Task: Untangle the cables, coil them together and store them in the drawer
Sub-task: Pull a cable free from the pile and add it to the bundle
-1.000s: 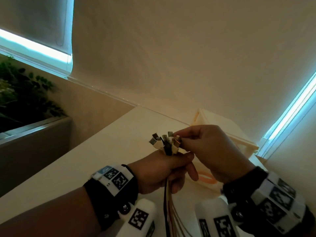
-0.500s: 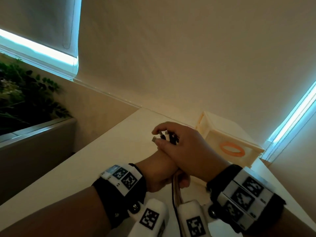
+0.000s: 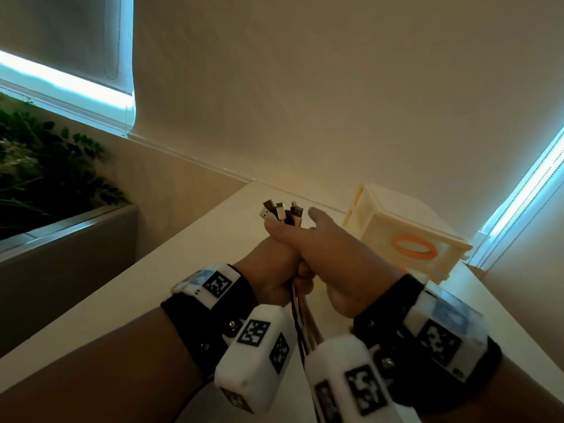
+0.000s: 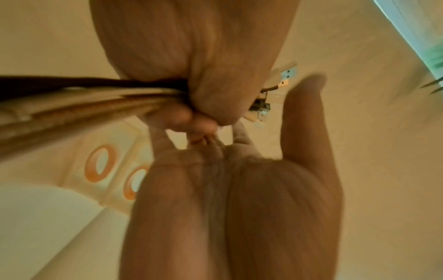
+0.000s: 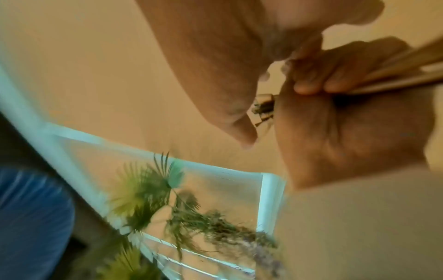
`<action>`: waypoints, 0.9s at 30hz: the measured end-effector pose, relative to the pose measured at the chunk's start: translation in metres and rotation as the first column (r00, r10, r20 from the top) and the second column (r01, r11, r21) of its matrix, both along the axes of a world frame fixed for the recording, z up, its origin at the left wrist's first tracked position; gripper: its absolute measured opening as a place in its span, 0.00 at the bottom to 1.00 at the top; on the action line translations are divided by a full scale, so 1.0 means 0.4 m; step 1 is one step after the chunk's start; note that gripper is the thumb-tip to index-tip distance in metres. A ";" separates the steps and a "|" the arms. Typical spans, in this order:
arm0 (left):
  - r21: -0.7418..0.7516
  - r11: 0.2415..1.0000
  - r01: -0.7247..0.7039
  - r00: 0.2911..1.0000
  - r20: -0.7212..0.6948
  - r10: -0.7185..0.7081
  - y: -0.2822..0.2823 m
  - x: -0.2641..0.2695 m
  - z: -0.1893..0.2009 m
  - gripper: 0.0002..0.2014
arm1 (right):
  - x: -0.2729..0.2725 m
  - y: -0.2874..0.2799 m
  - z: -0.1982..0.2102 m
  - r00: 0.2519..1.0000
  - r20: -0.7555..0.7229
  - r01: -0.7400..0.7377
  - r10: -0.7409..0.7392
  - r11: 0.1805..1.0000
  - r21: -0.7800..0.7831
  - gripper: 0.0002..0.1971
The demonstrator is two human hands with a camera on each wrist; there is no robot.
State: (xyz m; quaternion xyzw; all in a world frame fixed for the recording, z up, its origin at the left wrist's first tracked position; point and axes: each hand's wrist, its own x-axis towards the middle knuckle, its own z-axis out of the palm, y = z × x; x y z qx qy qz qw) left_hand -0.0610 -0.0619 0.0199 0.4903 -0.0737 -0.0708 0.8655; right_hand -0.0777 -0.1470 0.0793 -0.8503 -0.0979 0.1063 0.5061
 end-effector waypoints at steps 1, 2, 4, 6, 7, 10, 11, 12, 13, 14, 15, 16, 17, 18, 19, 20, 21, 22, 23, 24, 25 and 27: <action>0.013 1.000 0.002 1.000 -0.020 -0.002 -0.004 0.000 -0.001 0.09 | -0.005 -0.015 -0.012 0.996 -0.087 0.009 -0.001 0.995 0.095 0.42; 0.024 1.000 -0.012 0.999 -0.037 0.013 -0.009 0.002 -0.005 0.13 | -0.008 -0.024 -0.023 0.990 -0.136 -0.006 0.032 0.982 0.189 0.33; -0.019 1.000 -0.012 0.999 -0.049 0.011 -0.018 -0.002 0.002 0.18 | -0.016 -0.023 -0.062 0.983 -0.171 -0.004 0.069 0.935 0.354 0.19; -0.085 0.996 -0.008 0.998 -0.058 0.003 -0.029 0.000 0.005 0.21 | -0.042 -0.006 -0.092 0.975 -0.221 0.120 -0.029 0.902 0.415 0.34; -0.114 0.993 -0.014 0.997 -0.071 0.006 -0.032 0.001 0.005 0.23 | -0.045 -0.005 -0.116 0.965 -0.242 0.196 -0.102 0.893 0.405 0.46; -0.100 0.995 -0.028 0.999 -0.048 0.024 -0.036 -0.005 0.004 0.24 | -0.075 -0.023 -0.143 0.975 -0.187 0.166 -0.116 0.946 0.279 0.51; -0.091 0.996 -0.014 0.999 -0.033 0.011 -0.036 -0.009 0.008 0.25 | -0.085 -0.041 -0.136 0.979 -0.173 0.150 -0.111 0.962 0.228 0.50; -0.079 0.997 -0.008 1.000 -0.025 0.006 -0.034 -0.011 0.012 0.25 | -0.090 -0.054 -0.128 0.981 -0.175 0.125 -0.090 0.971 0.203 0.47; -0.066 0.998 -0.005 1.000 -0.019 0.003 -0.031 -0.010 0.018 0.25 | -0.086 -0.065 -0.123 0.982 -0.183 0.083 -0.048 0.978 0.190 0.44; -0.049 0.999 -0.014 1.000 -0.018 0.013 -0.034 -0.009 0.026 0.25 | -0.086 -0.080 -0.113 0.982 -0.189 0.047 -0.012 0.982 0.184 0.41; -0.025 0.999 -0.025 1.000 -0.012 0.025 -0.040 -0.006 0.035 0.26 | -0.090 -0.091 -0.100 0.981 -0.192 0.033 0.000 0.985 0.169 0.37; 0.004 0.999 -0.037 0.999 0.002 0.037 -0.050 -0.004 0.045 0.26 | -0.092 -0.104 -0.091 0.981 -0.195 0.033 -0.001 0.986 0.161 0.32; 0.039 0.998 -0.049 0.999 0.024 0.048 -0.064 -0.001 0.054 0.26 | -0.094 -0.119 -0.084 0.981 -0.196 0.036 -0.003 0.986 0.162 0.29; 0.075 0.995 -0.066 0.997 0.045 0.063 -0.077 0.003 0.064 0.26 | -0.097 -0.134 -0.080 0.981 -0.195 0.038 -0.008 0.988 0.150 0.27; 0.115 0.990 -0.088 0.995 0.066 0.080 -0.088 0.007 0.072 0.26 | -0.097 -0.145 -0.082 0.982 -0.189 0.041 -0.019 0.992 0.116 0.27; 0.157 0.981 -0.109 0.991 0.091 0.096 -0.096 0.012 0.079 0.26 | -0.096 -0.156 -0.085 0.984 -0.177 0.051 -0.036 0.995 0.083 0.26; 0.203 0.971 -0.125 0.988 0.114 0.104 -0.106 0.018 0.084 0.26 | -0.096 -0.166 -0.091 0.984 -0.173 0.054 -0.043 0.997 0.060 0.25; 0.242 0.961 -0.133 0.986 0.130 0.104 -0.115 0.024 0.091 0.26 | -0.098 -0.173 -0.094 0.982 -0.184 0.062 -0.051 0.997 0.054 0.23; 0.275 0.951 -0.140 0.985 0.140 0.105 -0.125 0.031 0.096 0.26 | -0.099 -0.178 -0.096 0.979 -0.194 0.072 -0.059 0.995 0.063 0.22; 0.298 0.942 -0.153 0.982 0.150 0.112 -0.133 0.038 0.102 0.26 | -0.099 -0.188 -0.095 0.978 -0.199 0.083 -0.066 0.994 0.074 0.21; 0.311 0.934 -0.175 0.978 0.161 0.130 -0.139 0.046 0.107 0.25 | -0.102 -0.197 -0.092 0.976 -0.202 0.097 -0.077 0.991 0.094 0.20; 0.314 0.922 -0.227 0.968 0.173 0.179 -0.137 0.065 0.120 0.24 | -0.118 -0.215 -0.088 0.973 -0.214 0.117 -0.091 0.987 0.112 0.18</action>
